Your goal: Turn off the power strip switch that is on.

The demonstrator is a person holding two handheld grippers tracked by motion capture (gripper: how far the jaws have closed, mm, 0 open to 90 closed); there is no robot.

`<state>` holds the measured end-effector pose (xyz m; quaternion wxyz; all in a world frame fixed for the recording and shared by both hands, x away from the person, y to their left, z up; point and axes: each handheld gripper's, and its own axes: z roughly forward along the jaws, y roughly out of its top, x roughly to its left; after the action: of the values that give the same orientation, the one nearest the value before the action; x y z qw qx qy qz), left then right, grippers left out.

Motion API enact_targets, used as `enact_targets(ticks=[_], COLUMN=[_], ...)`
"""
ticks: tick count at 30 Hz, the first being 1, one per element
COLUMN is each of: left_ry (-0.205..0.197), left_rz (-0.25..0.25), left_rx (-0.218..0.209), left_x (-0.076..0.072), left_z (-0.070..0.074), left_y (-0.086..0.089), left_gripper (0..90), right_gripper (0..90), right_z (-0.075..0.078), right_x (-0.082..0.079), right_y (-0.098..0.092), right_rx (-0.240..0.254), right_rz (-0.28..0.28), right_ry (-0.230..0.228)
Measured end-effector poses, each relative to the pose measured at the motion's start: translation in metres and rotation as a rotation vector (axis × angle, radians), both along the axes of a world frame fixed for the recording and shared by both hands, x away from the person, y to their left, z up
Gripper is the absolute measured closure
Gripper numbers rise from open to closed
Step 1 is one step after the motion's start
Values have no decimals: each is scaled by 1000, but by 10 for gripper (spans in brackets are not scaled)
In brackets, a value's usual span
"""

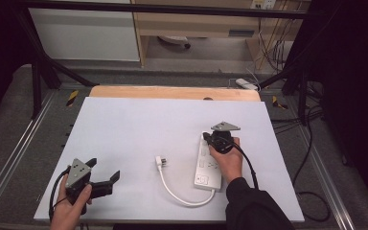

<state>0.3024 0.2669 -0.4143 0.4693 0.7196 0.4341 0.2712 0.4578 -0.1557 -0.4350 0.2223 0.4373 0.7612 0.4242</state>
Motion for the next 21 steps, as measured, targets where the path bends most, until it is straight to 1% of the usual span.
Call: enact_targets(ticks=[12,14,19,20,21], left_ry=[0,0,-1,-1,-1], left_rz=[0,0,-1,-1,-1], left_rx=[1,1,2,3,3], left_x=[0,0,0,0,0], left_z=[0,0,0,0,0], left_y=[0,0,0,0,0], left_gripper=[46,46,46,46,46], right_gripper=[899,878,797,768,718], right_z=[8,10,15,16,16], right_x=[-3,-4,-7,-7,-7], right_y=[-6,-6,-8,-8,-8], right_rx=[27,27,50,59,66], right_rz=[-3,4,9,8,8], right_ry=[-8,-6,-17,-15,-15])
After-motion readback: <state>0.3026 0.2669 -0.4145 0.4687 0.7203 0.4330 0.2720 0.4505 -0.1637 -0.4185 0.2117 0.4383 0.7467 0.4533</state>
